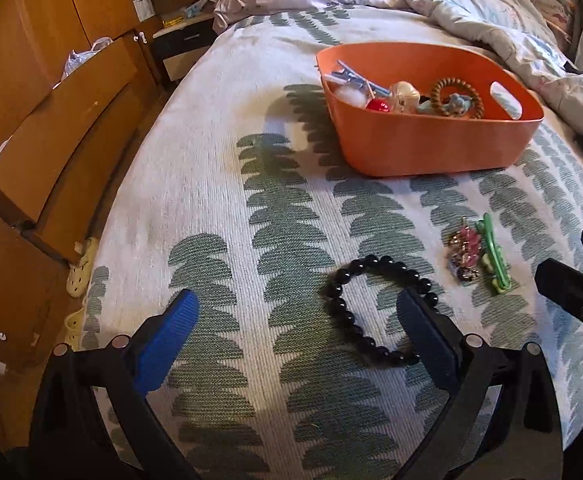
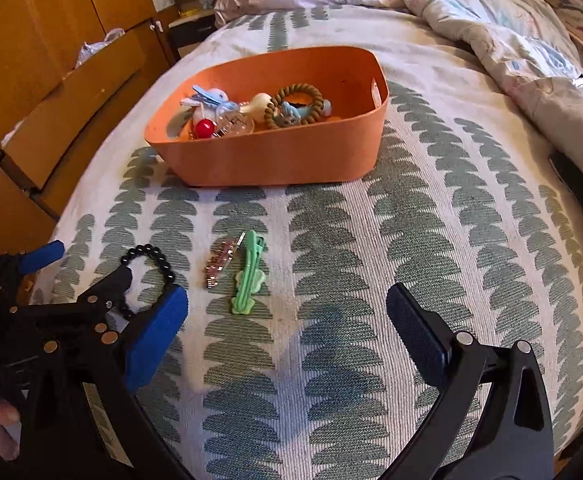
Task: Organize jewelry
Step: 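Withdraw both open tools from the basket back toward the remaining jewelry, then move the left tool over the black bead bracelet while the right tool nears the green clip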
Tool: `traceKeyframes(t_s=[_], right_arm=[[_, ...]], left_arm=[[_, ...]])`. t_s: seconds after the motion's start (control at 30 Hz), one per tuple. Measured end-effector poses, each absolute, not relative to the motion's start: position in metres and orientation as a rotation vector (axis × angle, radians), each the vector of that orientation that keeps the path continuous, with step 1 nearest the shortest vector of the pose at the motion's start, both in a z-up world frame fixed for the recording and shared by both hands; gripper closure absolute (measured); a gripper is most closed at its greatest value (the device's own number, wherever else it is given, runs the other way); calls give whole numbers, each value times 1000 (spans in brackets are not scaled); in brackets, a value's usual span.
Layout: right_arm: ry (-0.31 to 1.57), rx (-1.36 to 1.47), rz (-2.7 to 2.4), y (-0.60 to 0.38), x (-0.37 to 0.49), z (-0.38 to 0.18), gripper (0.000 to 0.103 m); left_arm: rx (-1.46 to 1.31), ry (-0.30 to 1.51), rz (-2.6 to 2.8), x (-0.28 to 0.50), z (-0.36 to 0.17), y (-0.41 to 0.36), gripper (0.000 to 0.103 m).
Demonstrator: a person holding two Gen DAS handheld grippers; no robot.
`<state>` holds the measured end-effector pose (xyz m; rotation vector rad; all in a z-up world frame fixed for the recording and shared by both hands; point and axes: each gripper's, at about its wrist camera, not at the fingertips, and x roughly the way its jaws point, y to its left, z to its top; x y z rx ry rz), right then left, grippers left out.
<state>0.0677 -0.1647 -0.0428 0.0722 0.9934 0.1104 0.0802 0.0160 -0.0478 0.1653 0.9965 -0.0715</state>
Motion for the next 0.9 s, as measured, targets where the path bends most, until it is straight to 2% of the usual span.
traceKeyframes(t_s=[0.9], right_arm=[[1043,54,69,-156,87,-66,12]], left_arm=[[178,1052,-64,90,-65,11,5]])
